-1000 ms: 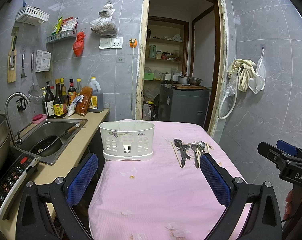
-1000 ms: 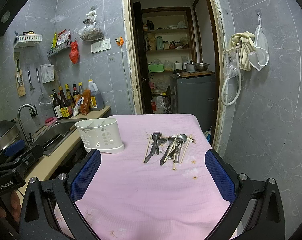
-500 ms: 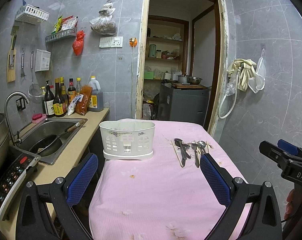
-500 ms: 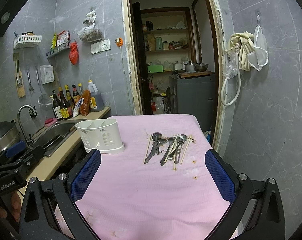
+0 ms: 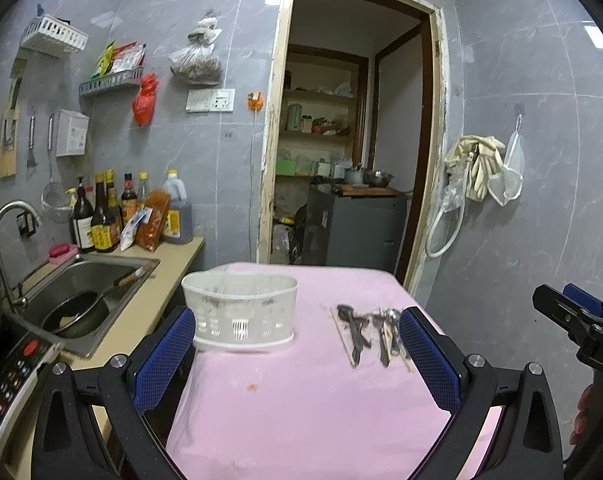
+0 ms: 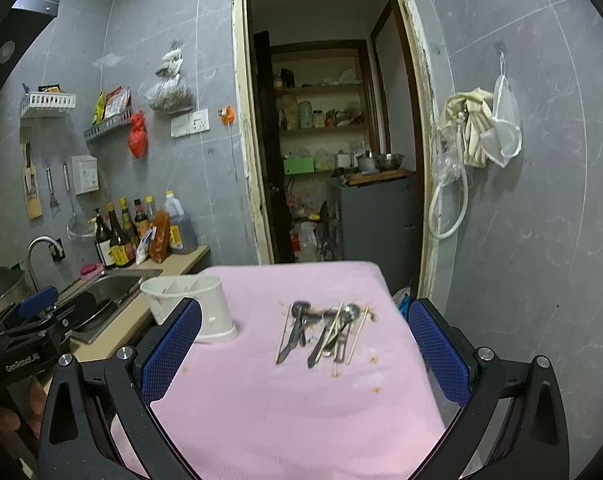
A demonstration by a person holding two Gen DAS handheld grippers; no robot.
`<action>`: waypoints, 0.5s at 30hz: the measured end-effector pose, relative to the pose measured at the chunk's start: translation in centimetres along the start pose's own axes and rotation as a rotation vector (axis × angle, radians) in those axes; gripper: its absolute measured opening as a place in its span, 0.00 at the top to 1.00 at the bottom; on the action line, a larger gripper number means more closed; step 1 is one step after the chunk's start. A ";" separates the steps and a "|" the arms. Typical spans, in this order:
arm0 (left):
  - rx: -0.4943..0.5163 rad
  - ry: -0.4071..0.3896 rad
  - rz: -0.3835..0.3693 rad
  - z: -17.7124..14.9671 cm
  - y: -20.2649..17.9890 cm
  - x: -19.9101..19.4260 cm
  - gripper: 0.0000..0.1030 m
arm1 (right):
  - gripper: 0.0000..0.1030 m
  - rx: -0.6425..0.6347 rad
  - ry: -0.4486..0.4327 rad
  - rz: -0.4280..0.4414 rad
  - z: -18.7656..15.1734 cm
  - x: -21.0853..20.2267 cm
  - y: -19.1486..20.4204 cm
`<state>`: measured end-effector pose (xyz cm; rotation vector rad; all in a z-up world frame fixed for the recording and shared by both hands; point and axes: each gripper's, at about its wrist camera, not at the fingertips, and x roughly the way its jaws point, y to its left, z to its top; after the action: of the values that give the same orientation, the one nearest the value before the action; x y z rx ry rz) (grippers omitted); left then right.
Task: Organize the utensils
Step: 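Move both tools forward over the pile of utensils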
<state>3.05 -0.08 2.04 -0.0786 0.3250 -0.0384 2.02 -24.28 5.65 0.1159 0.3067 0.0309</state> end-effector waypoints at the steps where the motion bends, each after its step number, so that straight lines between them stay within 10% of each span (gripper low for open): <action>1: 0.001 -0.005 -0.003 0.3 -0.1 0.3 0.00 | 0.01 0.001 -0.005 0.000 0.4 0.2 -0.1; 15: 0.011 -0.041 -0.020 3.3 -2.9 8.1 0.00 | 0.01 -0.005 -0.040 0.027 4.2 8.7 -3.1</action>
<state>11.68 -3.18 2.83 -0.0720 0.2834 -0.0587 11.65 -27.39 6.70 0.1156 0.2647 0.0558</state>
